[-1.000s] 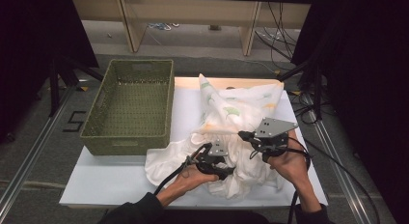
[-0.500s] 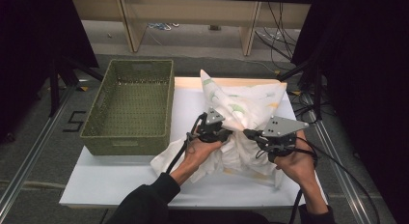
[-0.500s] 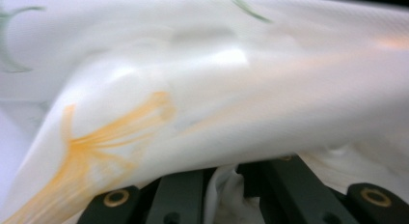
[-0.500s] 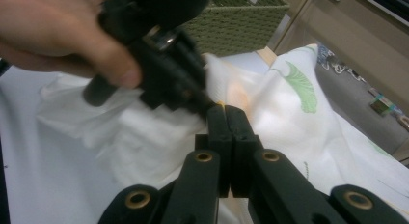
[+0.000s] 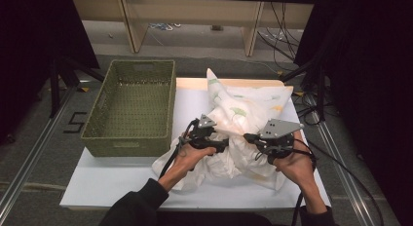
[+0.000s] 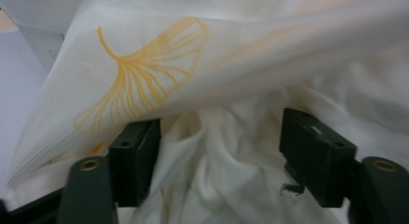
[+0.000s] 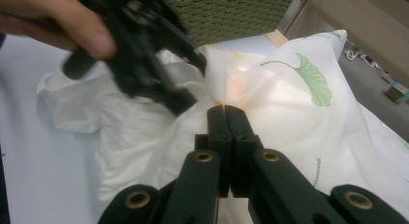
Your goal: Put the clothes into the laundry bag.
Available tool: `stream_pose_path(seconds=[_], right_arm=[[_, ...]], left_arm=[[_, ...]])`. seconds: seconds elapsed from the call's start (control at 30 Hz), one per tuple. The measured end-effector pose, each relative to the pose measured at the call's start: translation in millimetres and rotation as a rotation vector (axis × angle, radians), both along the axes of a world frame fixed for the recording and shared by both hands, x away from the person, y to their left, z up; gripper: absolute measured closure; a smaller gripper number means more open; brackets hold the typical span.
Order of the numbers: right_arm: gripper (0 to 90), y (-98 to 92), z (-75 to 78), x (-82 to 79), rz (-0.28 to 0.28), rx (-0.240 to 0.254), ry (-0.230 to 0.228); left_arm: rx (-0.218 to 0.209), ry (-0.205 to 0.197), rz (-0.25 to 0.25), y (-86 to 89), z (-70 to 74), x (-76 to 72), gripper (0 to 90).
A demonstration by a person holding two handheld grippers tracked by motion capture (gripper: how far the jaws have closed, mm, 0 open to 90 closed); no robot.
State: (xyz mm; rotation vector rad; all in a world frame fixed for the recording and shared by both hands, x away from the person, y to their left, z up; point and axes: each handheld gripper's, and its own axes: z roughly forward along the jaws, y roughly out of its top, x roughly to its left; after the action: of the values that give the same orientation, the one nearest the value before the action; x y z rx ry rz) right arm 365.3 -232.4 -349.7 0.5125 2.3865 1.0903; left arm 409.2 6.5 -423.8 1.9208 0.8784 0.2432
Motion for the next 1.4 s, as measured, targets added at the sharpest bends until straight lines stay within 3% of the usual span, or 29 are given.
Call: stream_pose_path(seconds=[0.07, 0.13, 0.23, 0.37, 0.43, 0.53, 0.57, 0.63, 0.7, 0.77, 0.83, 1.03, 1.1, 1.13, 1.27, 1.33, 1.4], right_arm=[[90.0, 0.3, -0.3, -0.7, -0.001, 0.0, 0.002], [90.0, 0.1, 0.0, -1.5, -0.001, -0.001, 0.001], [90.0, -0.1, -0.3, -0.4, 0.0, 0.0, -0.005], [90.0, 1.1, -1.0, -0.9, 0.003, 0.001, 0.002], [90.0, 0.7, -1.9, -0.6, 0.007, 0.0, -0.003], [90.0, 1.2, -2.6, 0.5, 0.008, 0.001, -0.002], [90.0, 1.8, -2.9, 0.4, 0.009, 0.0, 0.002], [90.0, 2.6, -3.1, 0.6, 0.014, -0.004, -0.003], [90.0, 2.5, -3.0, 0.3, 0.014, -0.002, 0.0], [90.0, 1.8, -2.7, 0.0, 0.01, 0.001, 0.002], [90.0, 0.7, -1.7, -0.9, 0.009, 0.006, 0.001], [90.0, -0.3, 7.2, -7.7, 0.017, 0.008, -0.011], [90.0, -1.4, 10.5, -10.6, 0.022, 0.013, -0.02], [90.0, -2.1, 11.5, -12.6, 0.016, 0.016, -0.012], [90.0, -6.8, 13.5, -13.7, 0.017, 0.017, -0.021], [90.0, -7.0, 12.0, -14.0, 0.014, 0.019, -0.009], [90.0, -6.3, 9.2, -12.7, 0.012, 0.013, -0.003]], left_arm=[[0.005, 0.03, -0.057, 11.6, 4.7, -7.7, 22.4], [0.061, -0.003, -0.075, 21.3, 5.9, -16.4, 20.4], [0.118, 0.008, -0.081, 29.2, -1.1, -21.1, 15.4], [0.129, 0.056, -0.089, 28.7, -15.6, -16.4, 15.2], [0.156, 0.069, -0.108, 24.3, -22.7, -14.9, 15.0], [0.177, 0.058, -0.133, 14.5, -31.4, -13.7, 14.5], [0.17, 0.06, -0.143, 9.8, -36.3, -12.1, 17.8], [0.185, 0.032, -0.148, 4.2, -41.6, -10.3, 40.3], [0.175, 0.022, -0.164, -2.2, -46.6, -8.6, 60.6], [0.164, 0.014, -0.158, -6.6, -46.9, -7.9, 71.1], [0.11, 0.017, -0.14, -9.8, -42.3, -7.4, 76.6], [0.031, -0.039, -0.127, -28.2, -17.0, -7.2, 80.2], [0.024, -0.078, -0.125, -34.2, -7.5, -3.8, 80.6], [0.028, -0.093, -0.101, -36.9, -2.2, 0.3, 80.6], [-0.025, -0.102, -0.029, -41.9, 4.3, 15.8, 80.8], [-0.059, -0.116, 0.015, -43.3, 3.1, 25.9, 80.8], [-0.074, -0.091, 0.055, -43.5, -4.9, 36.7, 80.4]])
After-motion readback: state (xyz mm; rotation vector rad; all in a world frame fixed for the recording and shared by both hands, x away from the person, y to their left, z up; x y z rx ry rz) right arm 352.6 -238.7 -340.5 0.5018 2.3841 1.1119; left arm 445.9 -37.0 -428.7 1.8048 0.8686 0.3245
